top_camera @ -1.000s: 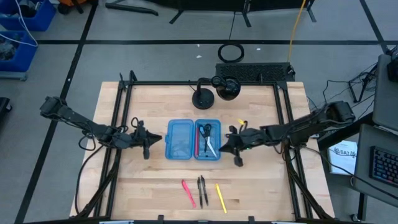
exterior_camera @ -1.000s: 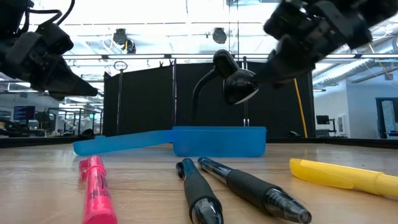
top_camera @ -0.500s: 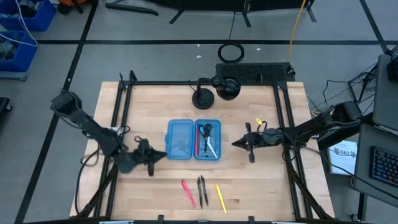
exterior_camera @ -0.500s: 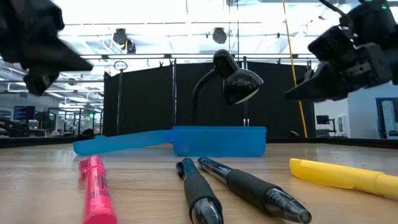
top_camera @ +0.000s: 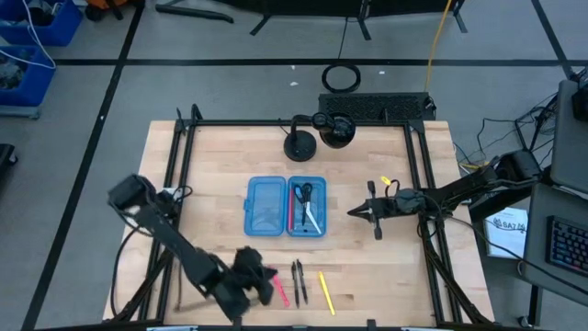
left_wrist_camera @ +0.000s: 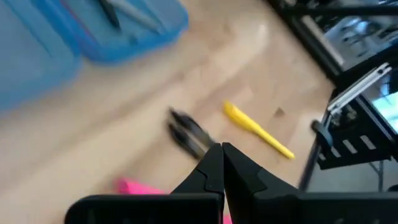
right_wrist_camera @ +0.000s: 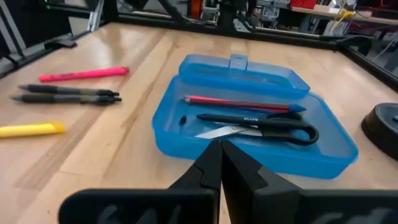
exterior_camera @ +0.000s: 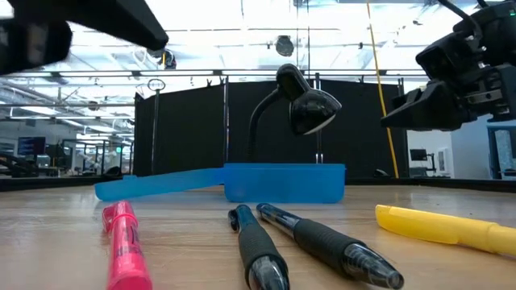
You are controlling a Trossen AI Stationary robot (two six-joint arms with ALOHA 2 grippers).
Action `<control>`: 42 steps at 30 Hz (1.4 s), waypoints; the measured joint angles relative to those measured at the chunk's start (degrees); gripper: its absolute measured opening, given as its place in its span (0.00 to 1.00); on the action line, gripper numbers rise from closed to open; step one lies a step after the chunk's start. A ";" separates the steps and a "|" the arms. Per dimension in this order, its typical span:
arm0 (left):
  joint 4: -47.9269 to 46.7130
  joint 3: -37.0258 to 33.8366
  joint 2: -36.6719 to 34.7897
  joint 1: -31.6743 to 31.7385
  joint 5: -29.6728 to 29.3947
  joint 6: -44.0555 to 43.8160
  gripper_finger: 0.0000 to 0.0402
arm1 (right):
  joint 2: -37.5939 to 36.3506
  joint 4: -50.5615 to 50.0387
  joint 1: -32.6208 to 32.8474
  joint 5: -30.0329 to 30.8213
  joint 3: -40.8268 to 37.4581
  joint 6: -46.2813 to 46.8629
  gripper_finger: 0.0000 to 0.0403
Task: Pick & place school supplies into a supply box
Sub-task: Put the pink pen into the blue supply box
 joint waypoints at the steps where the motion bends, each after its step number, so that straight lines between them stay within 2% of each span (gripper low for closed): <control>1: -3.13 3.57 2.10 -0.14 1.11 -2.64 0.01 | -0.05 -0.13 0.00 0.00 0.00 -0.52 0.00; 9: -27.72 33.02 18.54 -0.34 9.08 -24.56 0.00 | -0.19 -1.82 0.02 -0.14 -0.04 -3.32 0.00; 12: -37.63 43.03 24.54 0.41 11.69 -33.99 0.00 | -0.19 -2.17 0.02 -4.28 -0.04 -3.48 0.00; 16: -50.31 53.35 30.94 1.90 22.73 -44.02 0.00 | -0.19 -0.71 0.04 -8.76 -0.09 -3.81 0.00; 20: -53.28 55.62 33.39 3.64 31.73 -46.94 0.02 | -0.19 0.47 0.02 -8.90 -0.09 -4.57 0.00; 25: -48.35 55.52 33.06 5.75 32.68 -43.07 0.02 | -0.19 1.61 0.02 -8.90 -0.11 -5.17 0.00; 30: -48.28 55.46 33.12 7.90 33.79 -41.07 0.03 | -0.19 2.83 0.02 -8.90 -0.12 -5.09 0.00; 35: -49.15 55.44 33.12 9.07 36.01 -36.40 0.17 | -0.19 2.76 0.02 -8.90 -0.13 -5.05 0.00; 42: -54.52 55.42 33.12 9.63 40.31 -41.43 0.38 | -0.19 2.64 0.02 -8.90 -0.13 -4.42 0.00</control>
